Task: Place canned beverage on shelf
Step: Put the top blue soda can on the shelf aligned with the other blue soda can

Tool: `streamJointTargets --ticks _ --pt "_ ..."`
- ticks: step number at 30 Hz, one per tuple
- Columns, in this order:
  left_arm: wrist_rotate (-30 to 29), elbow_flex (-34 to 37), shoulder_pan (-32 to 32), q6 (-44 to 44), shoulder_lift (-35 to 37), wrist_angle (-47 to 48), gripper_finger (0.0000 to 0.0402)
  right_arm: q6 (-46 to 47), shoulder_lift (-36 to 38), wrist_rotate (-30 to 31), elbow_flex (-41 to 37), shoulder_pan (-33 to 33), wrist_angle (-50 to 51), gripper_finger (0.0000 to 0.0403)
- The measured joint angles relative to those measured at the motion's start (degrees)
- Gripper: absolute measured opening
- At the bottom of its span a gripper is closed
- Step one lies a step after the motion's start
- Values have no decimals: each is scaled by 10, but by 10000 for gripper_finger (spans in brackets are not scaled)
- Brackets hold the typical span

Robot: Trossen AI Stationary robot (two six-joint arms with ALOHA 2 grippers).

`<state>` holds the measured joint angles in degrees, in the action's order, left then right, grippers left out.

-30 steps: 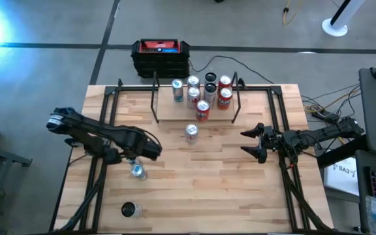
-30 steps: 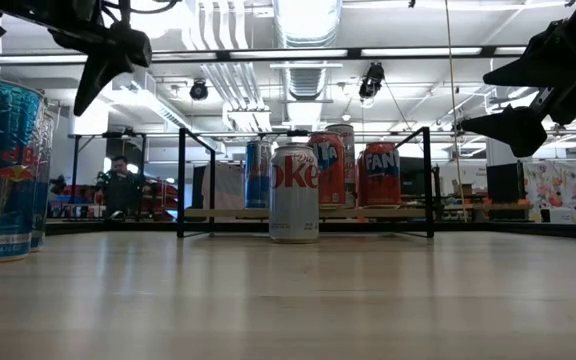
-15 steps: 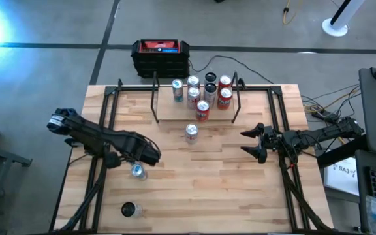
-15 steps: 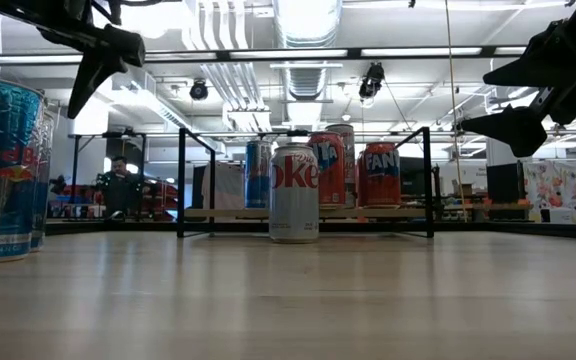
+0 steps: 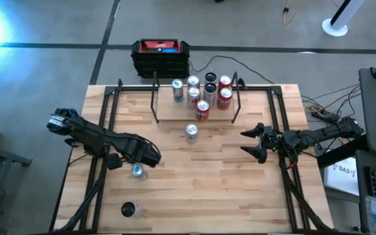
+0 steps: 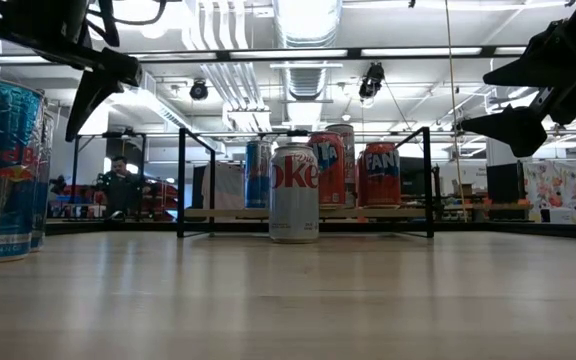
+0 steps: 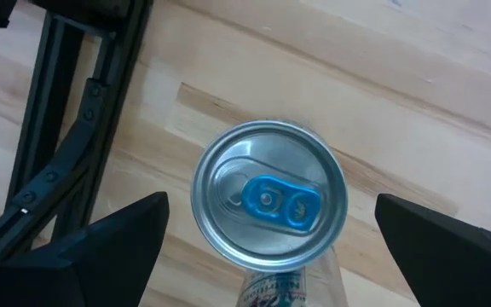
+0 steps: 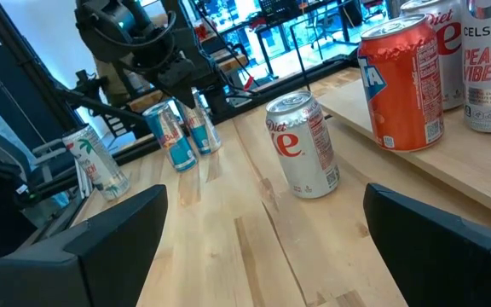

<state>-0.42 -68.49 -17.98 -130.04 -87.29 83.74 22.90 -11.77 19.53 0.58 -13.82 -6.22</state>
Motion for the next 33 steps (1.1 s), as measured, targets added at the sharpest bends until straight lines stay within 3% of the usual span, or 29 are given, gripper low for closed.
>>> streamJointTargets --ticks 27,33 --pt "-15 25 -16 -10 1 -13 399 0 0 0 0 0 0 380" --pt "-34 34 -18 -12 1 -22 373 0 0 0 0 0 0 380"
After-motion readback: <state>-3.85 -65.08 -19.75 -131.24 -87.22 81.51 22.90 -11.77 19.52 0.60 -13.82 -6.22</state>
